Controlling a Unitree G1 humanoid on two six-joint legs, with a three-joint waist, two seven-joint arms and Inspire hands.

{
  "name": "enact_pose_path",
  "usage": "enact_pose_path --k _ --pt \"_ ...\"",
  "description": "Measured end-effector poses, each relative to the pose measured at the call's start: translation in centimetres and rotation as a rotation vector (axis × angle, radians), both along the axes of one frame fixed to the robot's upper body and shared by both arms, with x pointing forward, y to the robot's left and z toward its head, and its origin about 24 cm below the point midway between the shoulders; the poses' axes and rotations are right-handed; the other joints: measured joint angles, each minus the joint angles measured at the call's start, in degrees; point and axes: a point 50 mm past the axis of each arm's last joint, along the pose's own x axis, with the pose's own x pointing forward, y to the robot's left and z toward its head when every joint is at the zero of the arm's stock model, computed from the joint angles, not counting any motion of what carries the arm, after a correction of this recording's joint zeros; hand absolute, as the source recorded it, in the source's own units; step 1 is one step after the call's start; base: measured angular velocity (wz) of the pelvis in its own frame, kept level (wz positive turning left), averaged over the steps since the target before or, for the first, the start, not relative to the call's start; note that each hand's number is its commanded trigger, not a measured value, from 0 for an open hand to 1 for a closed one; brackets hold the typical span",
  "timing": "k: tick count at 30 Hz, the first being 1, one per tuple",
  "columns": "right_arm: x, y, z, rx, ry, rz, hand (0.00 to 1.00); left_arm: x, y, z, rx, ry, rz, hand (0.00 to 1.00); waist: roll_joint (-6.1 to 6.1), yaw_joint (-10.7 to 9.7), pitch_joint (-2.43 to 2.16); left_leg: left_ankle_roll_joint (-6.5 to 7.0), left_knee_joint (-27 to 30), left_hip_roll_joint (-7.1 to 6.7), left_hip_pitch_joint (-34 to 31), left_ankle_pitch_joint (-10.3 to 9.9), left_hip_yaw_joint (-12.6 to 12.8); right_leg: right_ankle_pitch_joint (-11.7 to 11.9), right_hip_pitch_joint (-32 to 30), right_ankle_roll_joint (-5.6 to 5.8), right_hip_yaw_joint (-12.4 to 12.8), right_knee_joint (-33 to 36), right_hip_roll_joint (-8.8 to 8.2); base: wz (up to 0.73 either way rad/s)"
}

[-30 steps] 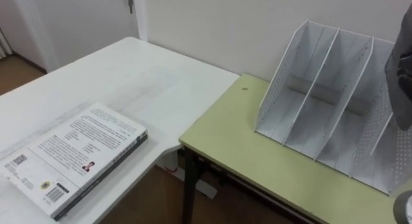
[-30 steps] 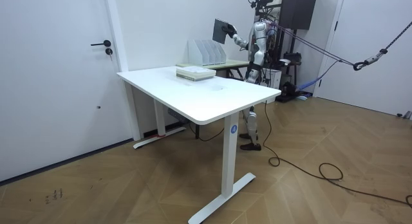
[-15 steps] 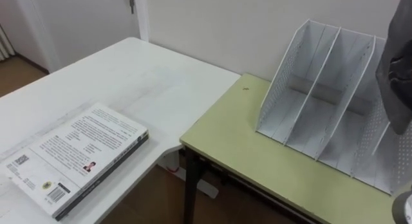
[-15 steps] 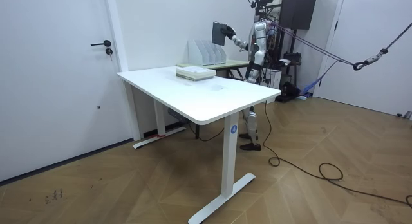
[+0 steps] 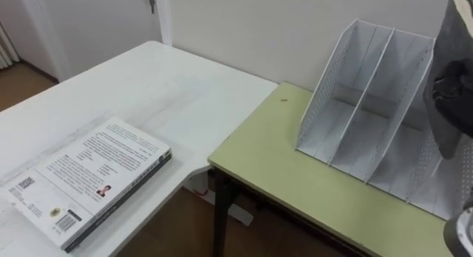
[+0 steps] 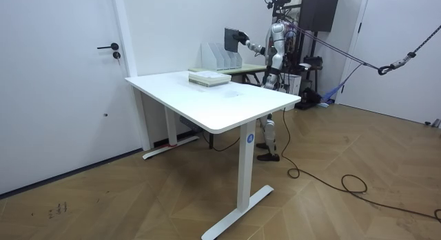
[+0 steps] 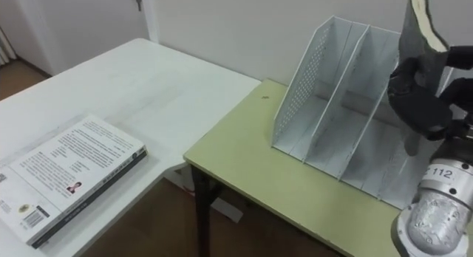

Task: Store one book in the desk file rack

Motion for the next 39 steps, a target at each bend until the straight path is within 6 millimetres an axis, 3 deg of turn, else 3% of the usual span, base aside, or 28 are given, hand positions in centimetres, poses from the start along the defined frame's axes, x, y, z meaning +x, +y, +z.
enact_pose_path --k 3,11,21,31,35,39 --pt "0.1 -0.1 0.0 0.018 -0.001 0.003 1.0 0.0 0.1 0.0 0.001 0.0 0.002 0.0 -0.25 -0.1 -0.2 -0.01 0.0 0.02 -0.1 0.0 -0.2 0.0 0.0 0.0 -0.2 -0.1 0.02 0.02" --pt "1.7 -1.6 0.2 0.123 -0.026 -0.065 1.0 -0.1 0.2 0.0 0.002 0.005 0.016 0.0 -0.41 0.0 -0.17 -0.01 0.0 0.07 -0.2 0.0 -0.2 0.0 0.0 0.0 -0.5 -0.1 -0.01 0.01" --pt "1.8 -2.8 -0.4 0.208 -0.021 -0.144 1.0 -0.2 0.2 0.0 0.003 0.022 0.018 0.0 -0.09 0.0 -0.15 -0.01 0.2 0.0 -0.2 0.0 -0.5 0.0 0.1 0.0 -0.7 0.0 -0.11 0.0" --pt "2.8 -3.6 -0.3 0.295 -0.002 -0.155 1.0 -0.2 0.3 0.0 0.016 0.027 0.022 0.0 -0.95 0.1 0.31 -0.01 0.4 -0.07 -0.6 0.0 -1.4 0.0 0.1 0.01 -1.4 0.1 -0.19 0.03" --pt "3.0 -4.0 0.1 0.299 -0.01 -0.173 1.0 -0.2 0.5 0.0 0.022 0.028 0.023 0.0 -1.29 0.1 0.17 -0.01 0.6 -0.06 -0.6 0.0 -1.5 0.0 0.2 0.01 -1.4 0.0 -0.17 0.0" --pt "3.2 -4.7 -0.9 0.306 0.04 -0.202 1.0 -0.2 0.8 0.1 0.027 0.031 0.03 0.0 -1.71 0.2 -0.01 -0.01 0.8 -0.07 -0.6 0.0 -1.4 0.0 0.3 0.01 -1.3 0.1 -0.19 0.0"
